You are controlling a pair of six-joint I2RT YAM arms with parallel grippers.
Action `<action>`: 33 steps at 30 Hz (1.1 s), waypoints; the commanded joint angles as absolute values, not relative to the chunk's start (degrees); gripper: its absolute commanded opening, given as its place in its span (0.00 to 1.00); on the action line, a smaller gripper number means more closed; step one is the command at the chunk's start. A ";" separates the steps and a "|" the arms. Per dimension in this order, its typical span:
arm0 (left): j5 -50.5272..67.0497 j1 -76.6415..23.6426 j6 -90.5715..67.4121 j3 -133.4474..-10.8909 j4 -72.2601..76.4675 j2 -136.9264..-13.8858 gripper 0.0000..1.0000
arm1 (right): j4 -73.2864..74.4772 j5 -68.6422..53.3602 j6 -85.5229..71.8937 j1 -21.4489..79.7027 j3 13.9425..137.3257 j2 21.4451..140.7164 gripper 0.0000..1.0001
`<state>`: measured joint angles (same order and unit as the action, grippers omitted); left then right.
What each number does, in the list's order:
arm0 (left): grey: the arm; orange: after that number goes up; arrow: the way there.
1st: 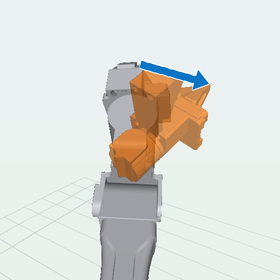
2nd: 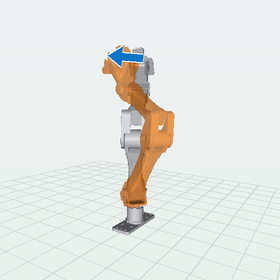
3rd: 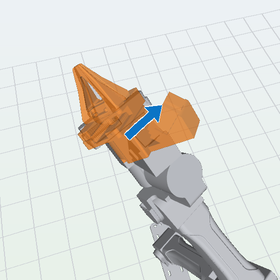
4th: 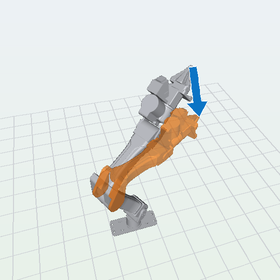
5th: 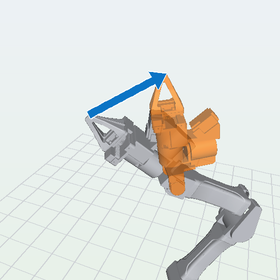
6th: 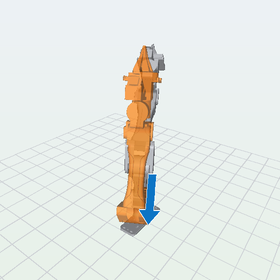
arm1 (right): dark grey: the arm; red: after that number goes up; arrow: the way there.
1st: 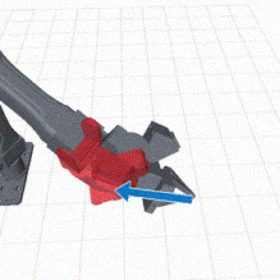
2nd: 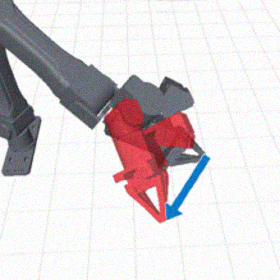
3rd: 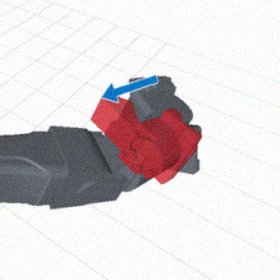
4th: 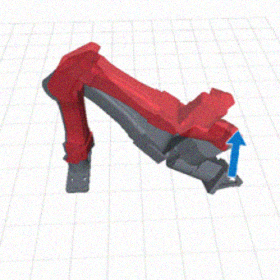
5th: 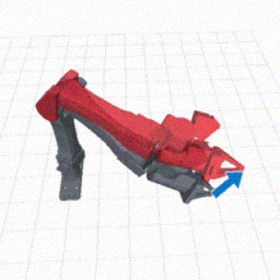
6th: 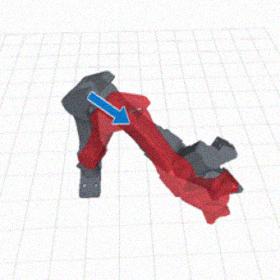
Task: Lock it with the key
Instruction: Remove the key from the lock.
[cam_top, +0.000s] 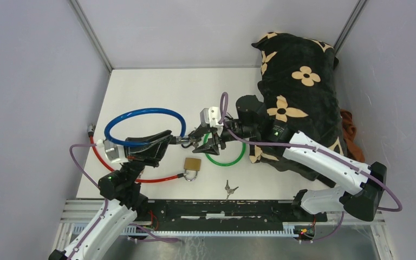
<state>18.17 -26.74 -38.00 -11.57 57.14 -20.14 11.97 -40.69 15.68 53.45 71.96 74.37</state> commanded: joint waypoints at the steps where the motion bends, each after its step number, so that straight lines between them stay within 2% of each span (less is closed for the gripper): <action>1: 17.00 -26.37 -36.21 -12.09 60.91 -20.04 0.02 | 8.52 -36.69 14.00 56.30 72.48 73.23 0.54; 4: 17.11 -26.37 -36.21 -12.12 60.91 -19.91 0.02 | 9.75 -35.38 14.89 56.60 73.67 73.92 0.47; 12: 17.31 -26.29 -36.39 -12.08 60.64 -19.61 0.02 | 12.92 -35.48 16.61 56.60 76.77 76.11 0.14; 17: 17.78 -26.13 -36.34 -12.00 60.56 -19.68 0.02 | 12.53 -36.61 15.90 56.58 78.27 77.92 0.00; 22: 17.58 -25.97 -36.10 -12.13 60.62 -19.06 0.02 | 15.84 -31.78 19.14 56.48 77.34 78.07 0.00; 33: 15.35 -24.84 -31.54 -12.66 62.13 -16.70 0.02 | 15.18 -27.29 20.49 43.75 55.01 67.16 0.00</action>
